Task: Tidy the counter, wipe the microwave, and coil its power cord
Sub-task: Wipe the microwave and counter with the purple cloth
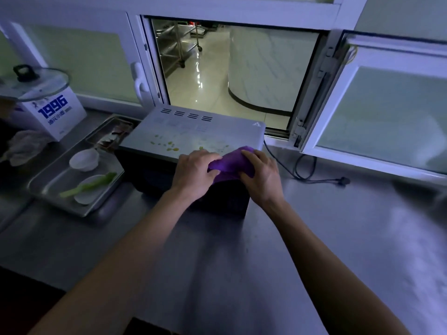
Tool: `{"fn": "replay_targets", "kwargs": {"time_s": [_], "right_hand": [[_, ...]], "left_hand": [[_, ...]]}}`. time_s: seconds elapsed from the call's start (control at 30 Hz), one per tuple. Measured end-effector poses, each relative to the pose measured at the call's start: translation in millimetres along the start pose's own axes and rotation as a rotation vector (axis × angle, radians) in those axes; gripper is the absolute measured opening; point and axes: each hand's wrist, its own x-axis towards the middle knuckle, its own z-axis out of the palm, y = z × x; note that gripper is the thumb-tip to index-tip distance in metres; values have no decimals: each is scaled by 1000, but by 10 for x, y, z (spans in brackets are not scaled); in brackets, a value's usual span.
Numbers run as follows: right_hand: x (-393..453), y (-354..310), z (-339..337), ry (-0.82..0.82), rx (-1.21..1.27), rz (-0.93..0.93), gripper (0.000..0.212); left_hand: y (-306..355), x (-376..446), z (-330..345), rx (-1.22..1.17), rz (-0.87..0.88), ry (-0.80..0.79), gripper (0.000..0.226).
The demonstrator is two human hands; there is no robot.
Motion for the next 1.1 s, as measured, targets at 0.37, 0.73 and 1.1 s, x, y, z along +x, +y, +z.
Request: {"fn": "replay_targets", "kwargs": {"time_s": [0.37, 0.73, 1.1], "right_hand": [[417, -304, 305, -128, -404, 111, 51], [382, -631, 787, -112, -529, 379, 65], [502, -660, 732, -212, -502, 409, 67]], "left_hand": [[-687, 614, 156, -101, 109, -65, 34], [-1113, 849, 164, -88, 385, -175, 25], [-1173, 682, 7, -21, 392, -178, 25]]}}
